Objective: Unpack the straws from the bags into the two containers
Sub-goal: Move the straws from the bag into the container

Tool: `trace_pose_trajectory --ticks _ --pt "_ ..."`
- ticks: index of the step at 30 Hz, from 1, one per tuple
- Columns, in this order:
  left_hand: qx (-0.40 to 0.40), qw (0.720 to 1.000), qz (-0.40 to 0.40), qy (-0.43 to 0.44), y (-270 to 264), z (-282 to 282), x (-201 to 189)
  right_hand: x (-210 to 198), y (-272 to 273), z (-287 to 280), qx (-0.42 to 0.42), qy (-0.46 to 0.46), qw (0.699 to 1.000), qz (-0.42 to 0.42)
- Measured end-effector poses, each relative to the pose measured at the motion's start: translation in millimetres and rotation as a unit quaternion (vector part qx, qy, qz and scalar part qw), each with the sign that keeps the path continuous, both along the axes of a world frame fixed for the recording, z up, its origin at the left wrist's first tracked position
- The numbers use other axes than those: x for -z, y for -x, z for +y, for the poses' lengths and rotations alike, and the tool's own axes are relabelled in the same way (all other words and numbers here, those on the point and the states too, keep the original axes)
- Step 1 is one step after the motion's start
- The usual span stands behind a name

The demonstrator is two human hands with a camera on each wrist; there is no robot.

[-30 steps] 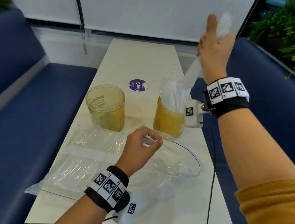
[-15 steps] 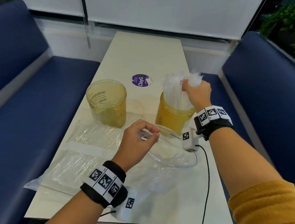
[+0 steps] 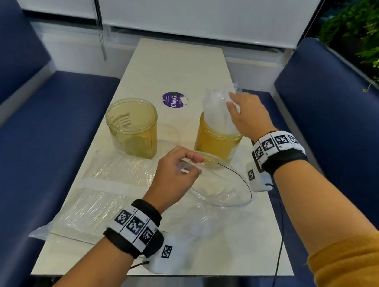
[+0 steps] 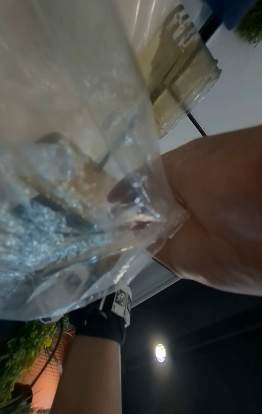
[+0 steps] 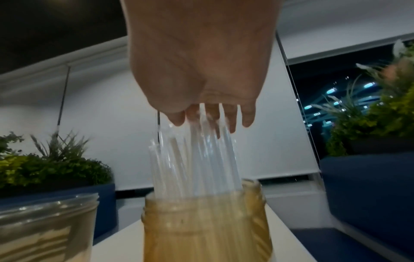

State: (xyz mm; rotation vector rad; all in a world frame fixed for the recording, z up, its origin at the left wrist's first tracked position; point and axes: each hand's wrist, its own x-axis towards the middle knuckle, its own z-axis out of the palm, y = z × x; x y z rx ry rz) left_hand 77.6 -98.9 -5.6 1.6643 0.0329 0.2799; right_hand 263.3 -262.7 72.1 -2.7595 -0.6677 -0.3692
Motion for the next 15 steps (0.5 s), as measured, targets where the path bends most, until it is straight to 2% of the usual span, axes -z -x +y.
trace_pose_trajectory --ticks 3,4,5,7,9,10,15 --pt "0.031 0.999 -0.011 -0.004 3.3 -1.1 -2.9 -27.7 21.2 3.4 0.016 -0.023 0.996 -0.081" --pt "0.040 0.999 -0.015 -0.008 3.4 -1.9 -3.8 -38.4 31.3 4.2 0.002 -0.038 0.996 -0.082" --pt "0.046 0.999 -0.019 -0.015 3.8 -2.9 -5.0 -48.9 43.7 5.2 -0.024 -0.054 0.997 -0.048" --pt "0.058 0.997 -0.028 -0.031 4.3 -5.1 -8.0 -62.8 72.7 7.9 -0.085 -0.054 0.990 0.096" --pt "0.072 0.996 -0.028 -0.042 4.6 -6.1 -10.7 -57.2 94.9 10.5 -0.125 0.005 0.961 0.247" --pt "0.079 0.996 -0.026 -0.043 4.9 -6.3 -11.4 -47.2 101.5 12.2 -0.136 0.049 0.945 0.294" --pt "0.089 0.994 -0.022 -0.050 9.0 -10.8 -15.4 14.6 120.3 21.8 -0.135 0.213 0.914 0.317"
